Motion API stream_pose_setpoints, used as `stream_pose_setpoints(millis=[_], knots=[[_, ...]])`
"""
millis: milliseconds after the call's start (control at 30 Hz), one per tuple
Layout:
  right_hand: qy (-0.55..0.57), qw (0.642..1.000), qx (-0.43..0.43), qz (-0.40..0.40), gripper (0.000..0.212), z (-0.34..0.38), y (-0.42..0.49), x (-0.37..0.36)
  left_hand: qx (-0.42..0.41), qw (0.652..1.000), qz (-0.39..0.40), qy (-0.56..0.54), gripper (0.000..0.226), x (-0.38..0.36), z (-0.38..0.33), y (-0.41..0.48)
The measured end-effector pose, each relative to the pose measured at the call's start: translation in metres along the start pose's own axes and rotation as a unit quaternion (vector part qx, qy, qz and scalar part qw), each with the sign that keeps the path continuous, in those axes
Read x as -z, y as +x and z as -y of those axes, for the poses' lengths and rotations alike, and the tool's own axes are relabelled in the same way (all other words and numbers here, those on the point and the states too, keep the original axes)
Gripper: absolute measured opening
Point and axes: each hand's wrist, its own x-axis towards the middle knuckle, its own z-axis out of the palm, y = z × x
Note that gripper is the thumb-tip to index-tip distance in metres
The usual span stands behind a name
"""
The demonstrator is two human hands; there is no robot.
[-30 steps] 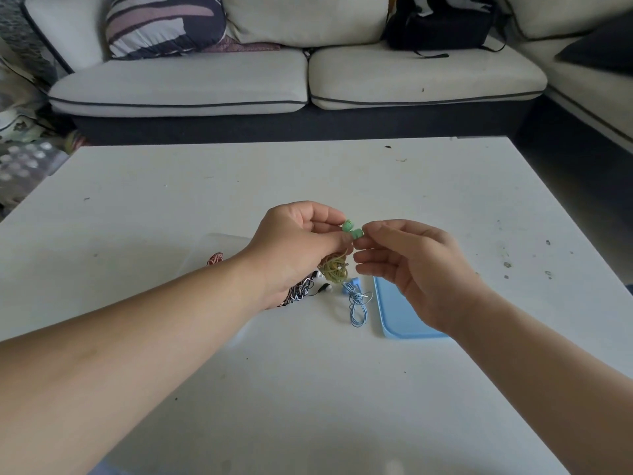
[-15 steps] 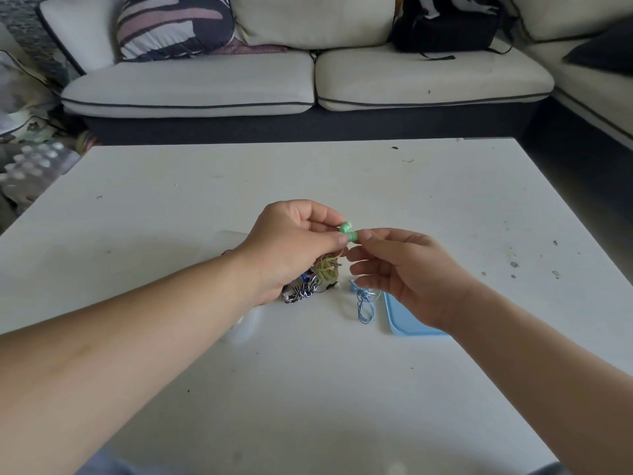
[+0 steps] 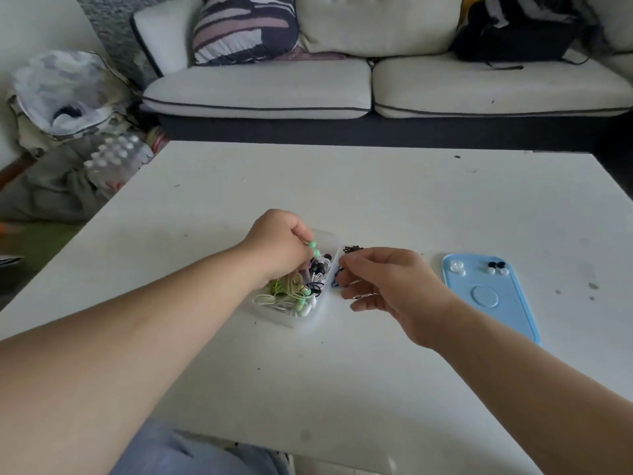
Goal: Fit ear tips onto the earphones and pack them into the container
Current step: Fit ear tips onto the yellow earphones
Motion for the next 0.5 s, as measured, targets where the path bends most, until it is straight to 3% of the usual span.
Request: stream_pose_setpoints(millis=[167, 333, 500], knots=[[-0.035, 0.999, -0.005, -0.018, 0.015, -0.003, 0.005, 0.001, -0.003, 0.998, 0.051, 0.029, 0.017, -0.013, 0.012, 0.009], [-0.044, 0.998, -0.011, -0.033, 0.015, -0.001, 0.01, 0.008, -0.078, 0.985, 0.041, 0.147, 0.018, -0.002, 0.0, 0.009], [-0.08, 0.995, -0.006, -0.051, 0.015, -0.004, 0.011, 0.014, -0.088, 0.93, 0.183, 0.308, 0.016, -0.007, 0.001, -0.01]])
